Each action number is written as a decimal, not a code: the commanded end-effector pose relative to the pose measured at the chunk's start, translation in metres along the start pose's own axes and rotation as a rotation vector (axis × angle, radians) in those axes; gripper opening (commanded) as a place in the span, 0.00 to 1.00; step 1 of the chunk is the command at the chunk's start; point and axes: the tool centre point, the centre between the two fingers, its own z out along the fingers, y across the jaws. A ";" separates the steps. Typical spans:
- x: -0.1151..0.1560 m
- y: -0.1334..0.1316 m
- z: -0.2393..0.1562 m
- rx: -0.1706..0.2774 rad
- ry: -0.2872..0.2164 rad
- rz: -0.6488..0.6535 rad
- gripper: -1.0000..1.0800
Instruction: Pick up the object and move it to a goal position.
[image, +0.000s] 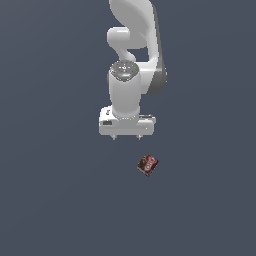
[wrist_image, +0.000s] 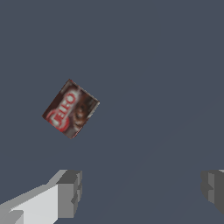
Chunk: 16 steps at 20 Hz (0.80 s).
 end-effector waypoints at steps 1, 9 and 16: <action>0.001 0.000 0.001 0.000 0.000 0.007 0.96; 0.008 -0.010 0.010 0.001 -0.002 0.078 0.96; 0.020 -0.027 0.027 0.001 -0.005 0.198 0.96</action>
